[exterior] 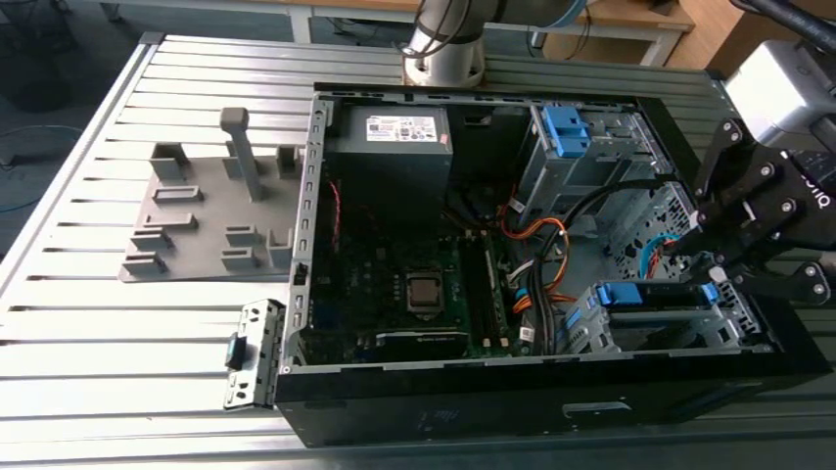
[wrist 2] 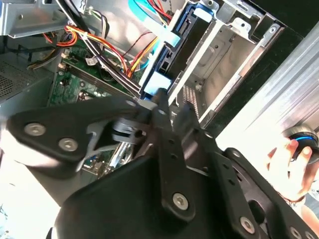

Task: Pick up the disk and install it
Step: 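Insert the disk into the insertion slot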

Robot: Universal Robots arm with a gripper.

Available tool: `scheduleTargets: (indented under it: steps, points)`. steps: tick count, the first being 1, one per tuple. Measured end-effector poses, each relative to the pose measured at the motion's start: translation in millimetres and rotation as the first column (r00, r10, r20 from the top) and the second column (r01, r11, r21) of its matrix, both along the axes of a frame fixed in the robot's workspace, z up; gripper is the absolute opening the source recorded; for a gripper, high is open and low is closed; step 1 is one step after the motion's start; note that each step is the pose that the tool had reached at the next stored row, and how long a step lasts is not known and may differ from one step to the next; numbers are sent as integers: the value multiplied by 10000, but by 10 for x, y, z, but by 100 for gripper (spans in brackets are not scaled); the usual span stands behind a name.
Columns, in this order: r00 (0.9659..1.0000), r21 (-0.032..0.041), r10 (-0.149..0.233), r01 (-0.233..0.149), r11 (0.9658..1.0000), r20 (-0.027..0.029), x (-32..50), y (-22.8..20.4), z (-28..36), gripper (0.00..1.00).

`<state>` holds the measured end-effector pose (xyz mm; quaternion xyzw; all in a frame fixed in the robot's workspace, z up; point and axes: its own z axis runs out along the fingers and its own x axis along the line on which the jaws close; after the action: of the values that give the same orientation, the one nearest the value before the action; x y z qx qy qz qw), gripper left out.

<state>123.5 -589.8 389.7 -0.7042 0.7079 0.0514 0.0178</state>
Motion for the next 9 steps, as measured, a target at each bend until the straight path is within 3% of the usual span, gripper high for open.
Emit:
scheduleTargets:
  steps: [5, 9]
  points:
    - [10000, 0, 0, 0, 10000, 0, 0, 0, -1, 12]
    - [10000, 0, 0, 0, 10000, 0, 0, 0, -2, 11]
